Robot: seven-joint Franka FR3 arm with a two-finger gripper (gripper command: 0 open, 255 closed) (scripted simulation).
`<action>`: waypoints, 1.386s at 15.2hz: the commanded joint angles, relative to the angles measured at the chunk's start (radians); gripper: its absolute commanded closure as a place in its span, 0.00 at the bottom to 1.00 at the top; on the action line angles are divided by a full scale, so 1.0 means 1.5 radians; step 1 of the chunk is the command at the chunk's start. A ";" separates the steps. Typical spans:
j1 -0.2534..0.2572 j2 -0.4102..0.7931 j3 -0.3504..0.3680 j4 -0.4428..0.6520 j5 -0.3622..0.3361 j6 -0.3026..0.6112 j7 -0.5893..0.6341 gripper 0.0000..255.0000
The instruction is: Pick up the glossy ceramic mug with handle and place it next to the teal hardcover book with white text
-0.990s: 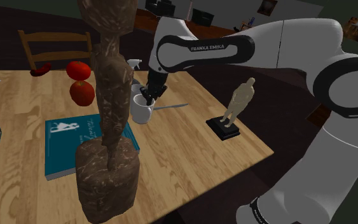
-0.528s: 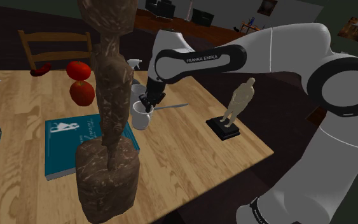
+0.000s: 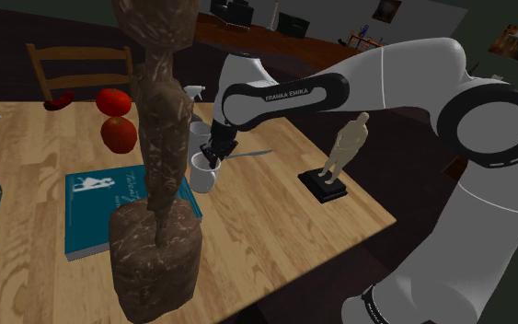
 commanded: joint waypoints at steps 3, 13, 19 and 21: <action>0.000 0.000 0.000 0.000 0.000 0.000 0.000 1.00; -0.005 -0.036 0.002 0.039 0.010 -0.074 -0.006 0.00; -0.005 -0.036 0.002 0.039 0.010 -0.074 -0.006 0.00; -0.005 -0.036 0.002 0.039 0.010 -0.074 -0.006 0.00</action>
